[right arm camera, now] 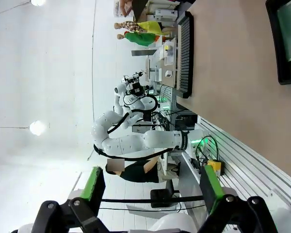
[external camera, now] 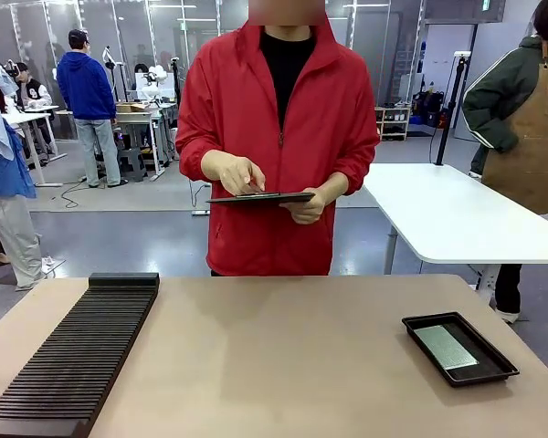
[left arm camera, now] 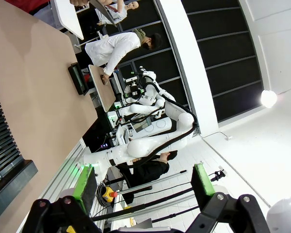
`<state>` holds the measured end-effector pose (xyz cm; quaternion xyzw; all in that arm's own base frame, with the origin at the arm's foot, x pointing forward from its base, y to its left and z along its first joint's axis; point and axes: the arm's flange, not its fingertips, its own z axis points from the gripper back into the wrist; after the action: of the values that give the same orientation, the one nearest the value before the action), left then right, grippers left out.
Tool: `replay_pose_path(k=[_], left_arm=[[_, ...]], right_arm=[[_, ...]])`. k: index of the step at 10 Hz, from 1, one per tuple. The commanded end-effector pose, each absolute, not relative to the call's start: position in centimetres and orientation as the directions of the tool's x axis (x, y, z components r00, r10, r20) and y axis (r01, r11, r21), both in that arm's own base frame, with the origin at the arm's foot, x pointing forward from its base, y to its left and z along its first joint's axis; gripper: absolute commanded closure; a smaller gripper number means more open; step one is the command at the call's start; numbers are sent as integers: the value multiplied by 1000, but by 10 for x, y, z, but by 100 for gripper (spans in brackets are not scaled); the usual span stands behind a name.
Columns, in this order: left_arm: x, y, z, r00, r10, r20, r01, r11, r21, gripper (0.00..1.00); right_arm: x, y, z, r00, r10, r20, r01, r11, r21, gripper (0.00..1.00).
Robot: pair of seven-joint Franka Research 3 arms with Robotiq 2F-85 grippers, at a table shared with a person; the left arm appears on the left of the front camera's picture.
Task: Inspect the PCB.
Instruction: Place the Blank PCB in the ESD tray.
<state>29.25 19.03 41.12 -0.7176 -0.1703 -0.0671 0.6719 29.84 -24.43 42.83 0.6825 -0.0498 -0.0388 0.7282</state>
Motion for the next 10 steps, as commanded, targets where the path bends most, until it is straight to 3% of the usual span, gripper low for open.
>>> replay_pose_path(k=[1,10], left_arm=[[291,191,412,933,151,326,335,-35,-942,0],[291,191,412,933,151,326,335,-35,-942,0]], right_arm=[[293,-242,432,993,-114,25,-16,75,997,0],[293,-242,432,993,-114,25,-16,75,997,0]])
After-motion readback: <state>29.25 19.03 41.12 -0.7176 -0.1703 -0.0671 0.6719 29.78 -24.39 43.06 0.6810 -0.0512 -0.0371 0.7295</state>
